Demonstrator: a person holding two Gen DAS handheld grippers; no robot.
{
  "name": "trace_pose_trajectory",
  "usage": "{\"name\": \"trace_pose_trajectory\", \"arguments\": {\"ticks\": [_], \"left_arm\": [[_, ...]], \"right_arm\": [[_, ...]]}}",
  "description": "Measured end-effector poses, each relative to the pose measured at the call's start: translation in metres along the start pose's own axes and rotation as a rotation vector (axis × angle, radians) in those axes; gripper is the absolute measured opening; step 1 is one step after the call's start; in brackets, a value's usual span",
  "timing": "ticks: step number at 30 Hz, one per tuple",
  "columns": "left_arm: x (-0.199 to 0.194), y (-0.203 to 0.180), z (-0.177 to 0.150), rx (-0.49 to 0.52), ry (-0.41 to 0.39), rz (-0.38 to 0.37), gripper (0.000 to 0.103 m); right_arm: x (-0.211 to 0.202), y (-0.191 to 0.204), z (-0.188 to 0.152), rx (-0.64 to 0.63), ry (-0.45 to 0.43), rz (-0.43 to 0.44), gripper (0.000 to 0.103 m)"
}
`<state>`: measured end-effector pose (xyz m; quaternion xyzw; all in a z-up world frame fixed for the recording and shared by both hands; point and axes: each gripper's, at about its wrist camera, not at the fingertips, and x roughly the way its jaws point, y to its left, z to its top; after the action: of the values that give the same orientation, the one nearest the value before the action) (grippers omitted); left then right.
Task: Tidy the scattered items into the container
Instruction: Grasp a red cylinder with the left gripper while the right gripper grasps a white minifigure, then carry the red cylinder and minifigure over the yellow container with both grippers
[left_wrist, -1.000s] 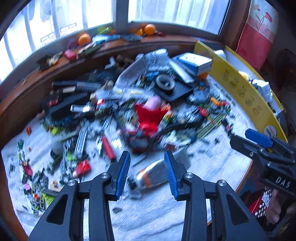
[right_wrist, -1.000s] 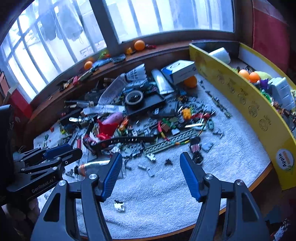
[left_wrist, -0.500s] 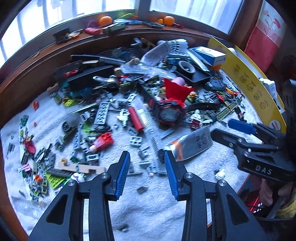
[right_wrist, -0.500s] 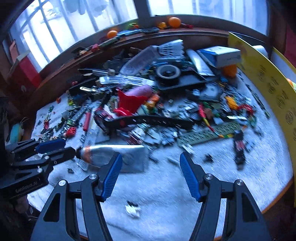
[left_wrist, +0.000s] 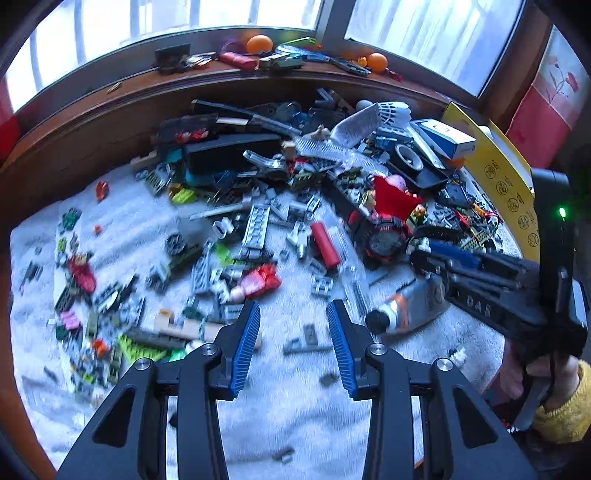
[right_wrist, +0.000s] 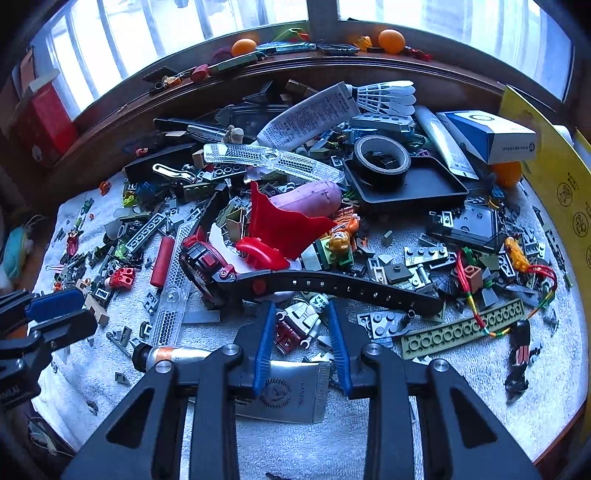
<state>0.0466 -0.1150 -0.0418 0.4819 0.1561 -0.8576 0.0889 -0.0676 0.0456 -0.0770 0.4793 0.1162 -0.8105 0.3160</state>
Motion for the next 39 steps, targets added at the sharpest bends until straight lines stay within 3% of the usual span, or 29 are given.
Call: {"name": "trace_pose_trajectory", "arguments": {"ticks": [4,10,11,13,15,20,28,39], "left_arm": [[0.015,-0.009,0.015,0.017,-0.005,-0.043,0.039],[0.039,-0.021,0.031,0.026,-0.011,-0.043,0.039],[0.042,-0.022,0.032,0.027,-0.011,-0.047,0.037],[0.049,-0.024,0.033,0.043,-0.012,-0.041,0.022],[0.052,-0.023,0.033,0.035,-0.008,-0.036,0.017],[0.042,-0.018,0.035,-0.002,-0.019,-0.073,0.012],[0.01,-0.035,0.043,0.006,-0.09,-0.105,0.011],[-0.002,-0.115,0.076,0.137,-0.151,-0.169,0.011]], "right_arm": [[-0.004,-0.004,-0.007,0.027,-0.001,0.011,0.025],[-0.004,-0.015,-0.011,0.074,0.003,0.055,0.025],[-0.004,-0.015,-0.011,0.073,0.001,0.057,0.025],[-0.004,-0.014,-0.012,0.069,-0.004,0.057,0.025],[-0.004,-0.015,-0.013,0.071,-0.007,0.062,0.025],[-0.009,-0.018,-0.011,0.077,-0.022,0.073,0.025],[-0.042,-0.026,-0.001,0.061,-0.102,0.097,0.025],[-0.088,-0.081,0.001,0.115,-0.18,0.057,0.025]]}}
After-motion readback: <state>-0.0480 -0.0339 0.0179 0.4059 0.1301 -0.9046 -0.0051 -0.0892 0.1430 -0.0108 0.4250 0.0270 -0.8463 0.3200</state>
